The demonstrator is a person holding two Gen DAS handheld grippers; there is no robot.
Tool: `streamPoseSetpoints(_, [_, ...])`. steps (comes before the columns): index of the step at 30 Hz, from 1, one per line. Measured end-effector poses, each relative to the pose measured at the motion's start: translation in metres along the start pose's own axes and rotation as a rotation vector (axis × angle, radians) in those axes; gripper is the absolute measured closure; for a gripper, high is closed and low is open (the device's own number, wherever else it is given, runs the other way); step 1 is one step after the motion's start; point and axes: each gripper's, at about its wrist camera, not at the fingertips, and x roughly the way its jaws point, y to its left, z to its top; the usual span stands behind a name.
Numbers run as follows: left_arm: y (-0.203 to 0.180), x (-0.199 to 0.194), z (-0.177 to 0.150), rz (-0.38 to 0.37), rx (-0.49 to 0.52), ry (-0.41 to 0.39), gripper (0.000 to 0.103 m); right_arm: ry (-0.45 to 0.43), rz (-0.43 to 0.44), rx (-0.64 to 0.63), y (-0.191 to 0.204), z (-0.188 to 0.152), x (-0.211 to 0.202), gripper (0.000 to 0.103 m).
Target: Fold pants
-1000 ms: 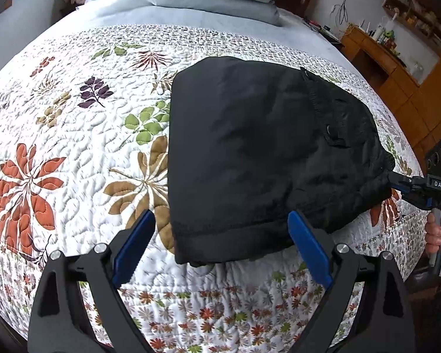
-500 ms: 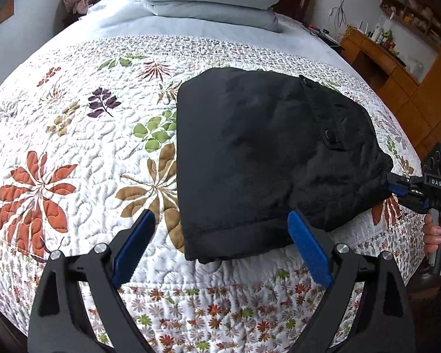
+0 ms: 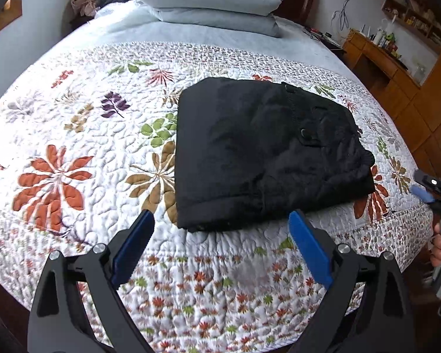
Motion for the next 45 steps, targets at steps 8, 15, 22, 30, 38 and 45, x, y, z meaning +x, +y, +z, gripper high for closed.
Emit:
streamPoseSetpoints(8, [-0.015,-0.045,-0.005,0.032,0.021,-0.071,0.009,-0.098,-0.089,-0.191,0.065,-0.018,-0.052,0.003])
streamPoseSetpoints(15, [-0.018,-0.085,-0.016,0.09,0.062,-0.147,0.009,-0.144,-0.068,-0.247,0.088,-0.032,-0.085,0.003])
streamPoseSetpoints(22, [-0.011,-0.115,-0.024,0.114,0.046,-0.208,0.004,-0.173,-0.055,-0.269,0.096,-0.046,-0.115,0.003])
streamPoseSetpoints(30, [-0.021,-0.142,-0.035,0.127,0.084,-0.29,0.003,-0.2,-0.053,-0.3,0.106,-0.068,-0.136,0.003])
streamPoseSetpoints(38, [-0.016,-0.145,-0.037,0.022,0.015,-0.263,0.003,-0.217,-0.049,-0.312,0.113,-0.076,-0.147,0.003])
streamPoseSetpoints(45, [-0.013,-0.149,-0.042,0.078,0.028,-0.282,0.003,-0.226,-0.053,-0.322,0.116,-0.077,-0.151,0.003])
